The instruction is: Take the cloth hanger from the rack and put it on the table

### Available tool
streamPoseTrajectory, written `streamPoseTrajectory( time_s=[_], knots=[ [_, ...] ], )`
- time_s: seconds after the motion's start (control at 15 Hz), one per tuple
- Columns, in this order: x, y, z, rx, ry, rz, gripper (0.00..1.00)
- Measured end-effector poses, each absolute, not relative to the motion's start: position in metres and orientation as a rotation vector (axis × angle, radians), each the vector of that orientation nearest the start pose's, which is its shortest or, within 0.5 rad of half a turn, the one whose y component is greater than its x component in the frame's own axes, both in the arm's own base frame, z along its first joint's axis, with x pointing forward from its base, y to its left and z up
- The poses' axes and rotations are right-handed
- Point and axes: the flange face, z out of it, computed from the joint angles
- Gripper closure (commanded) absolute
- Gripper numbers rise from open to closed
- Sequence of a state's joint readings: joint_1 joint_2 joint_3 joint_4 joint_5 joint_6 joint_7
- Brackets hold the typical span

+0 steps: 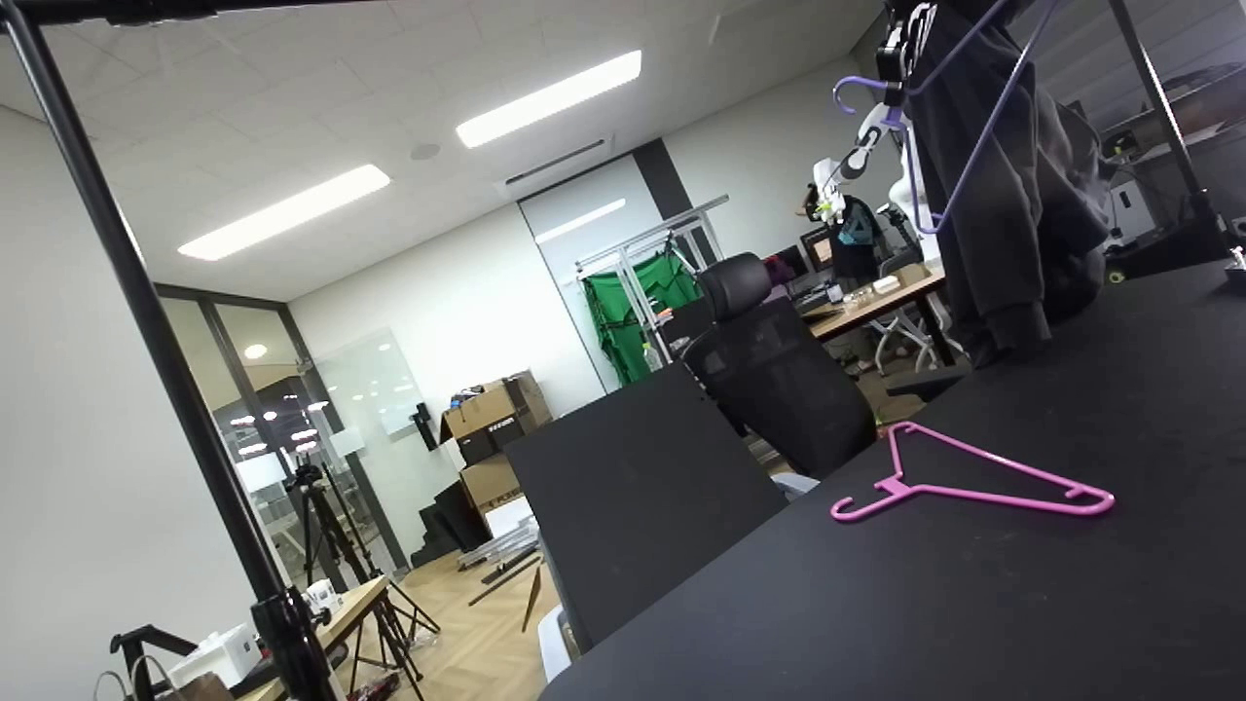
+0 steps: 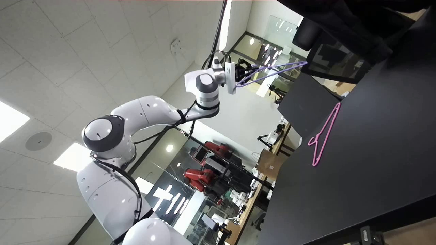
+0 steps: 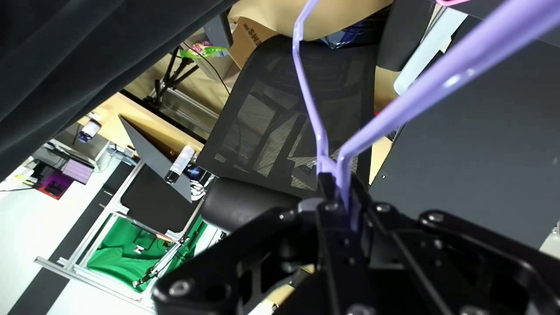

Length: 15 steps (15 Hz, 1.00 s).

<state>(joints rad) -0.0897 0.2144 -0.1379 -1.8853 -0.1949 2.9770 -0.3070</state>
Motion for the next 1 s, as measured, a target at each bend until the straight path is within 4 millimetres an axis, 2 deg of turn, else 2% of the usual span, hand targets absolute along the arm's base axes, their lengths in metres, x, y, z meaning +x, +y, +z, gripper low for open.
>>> streamPoseTrajectory(
  time_s=[0.07,0.2,0.33,0.67,0.8,0.87,1.0],
  knots=[
    [0.646,-0.129,0.501,-3.182,-0.438,-1.384,0.98],
    [0.646,-0.129,0.501,-3.184,-0.455,-1.412,0.98],
    [0.648,-0.13,0.491,-3.183,-0.554,-1.537,0.98],
    [0.658,-0.131,0.41,-3.156,-0.775,-1.72,0.98],
    [0.667,-0.113,0.376,-3.173,-0.784,-1.714,0.98],
    [0.673,-0.097,0.361,-3.189,-0.785,-1.67,0.92],
    [0.675,-0.066,0.324,-3.213,-0.814,-1.562,0.92]
  ],
)
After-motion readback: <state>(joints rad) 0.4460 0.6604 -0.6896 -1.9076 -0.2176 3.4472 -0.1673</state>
